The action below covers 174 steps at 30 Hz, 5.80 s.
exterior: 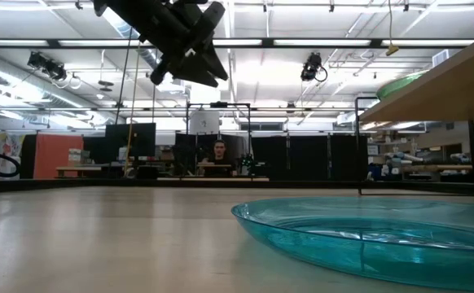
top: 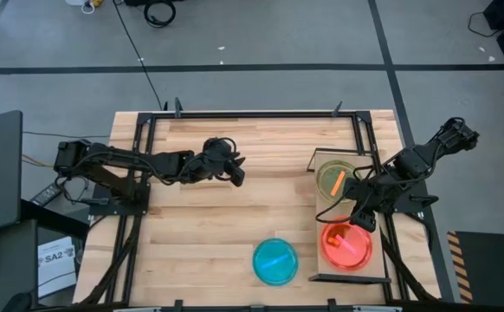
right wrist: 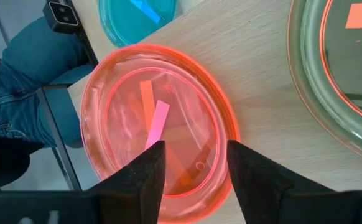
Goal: Place and stack plates onto a shelf
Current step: Stack the blue transparent plate on top of the orange transparent plate on the shelf
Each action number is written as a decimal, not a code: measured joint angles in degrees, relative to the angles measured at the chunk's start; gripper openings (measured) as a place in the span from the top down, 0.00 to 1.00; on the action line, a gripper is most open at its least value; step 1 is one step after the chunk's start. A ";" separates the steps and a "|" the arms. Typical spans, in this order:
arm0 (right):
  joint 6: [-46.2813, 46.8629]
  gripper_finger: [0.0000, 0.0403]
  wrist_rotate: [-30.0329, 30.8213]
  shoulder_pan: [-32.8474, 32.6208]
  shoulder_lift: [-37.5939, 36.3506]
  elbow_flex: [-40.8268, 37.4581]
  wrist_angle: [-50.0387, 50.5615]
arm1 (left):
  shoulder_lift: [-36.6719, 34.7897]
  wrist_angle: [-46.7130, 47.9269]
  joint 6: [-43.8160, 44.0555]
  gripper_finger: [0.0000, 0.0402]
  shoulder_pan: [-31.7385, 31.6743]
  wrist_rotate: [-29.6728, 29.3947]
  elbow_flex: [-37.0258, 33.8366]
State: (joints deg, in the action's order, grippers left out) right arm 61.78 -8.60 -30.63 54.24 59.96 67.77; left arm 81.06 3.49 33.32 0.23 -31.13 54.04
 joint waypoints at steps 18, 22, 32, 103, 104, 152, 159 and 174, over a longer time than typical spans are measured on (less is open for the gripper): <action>-0.01 0.55 0.00 0.00 0.02 0.01 -0.15 | 10.00 -0.41 9.08 0.67 10.37 15.70 0.00; -0.01 0.55 0.00 0.00 0.02 0.02 -0.20 | 12.46 -0.84 13.06 0.67 14.00 15.64 0.00; -0.01 0.55 0.00 0.00 0.02 0.02 -0.26 | 18.93 -9.44 20.06 0.67 20.80 15.30 0.00; -0.42 0.55 -0.02 0.00 0.02 0.02 -2.58 | 32.61 -17.77 29.47 0.68 26.21 17.45 6.71; -0.42 0.55 -0.02 0.00 0.02 0.02 -2.58 | 32.61 -18.78 29.01 0.68 26.17 17.42 6.71; -0.44 0.55 -0.02 0.00 0.02 0.02 -2.56 | 40.48 -7.87 17.38 0.75 25.00 18.87 18.45; -0.43 0.55 -0.02 0.00 0.02 0.02 -2.56 | 40.57 -8.08 17.43 0.89 25.00 18.77 18.45; -0.43 0.55 -0.02 0.00 0.02 0.02 -2.55 | 39.12 -7.08 16.38 0.98 24.42 18.78 18.45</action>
State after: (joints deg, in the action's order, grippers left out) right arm 61.36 -8.62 -30.63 54.26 59.99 65.22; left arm 120.18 -3.58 49.70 24.65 -12.35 72.49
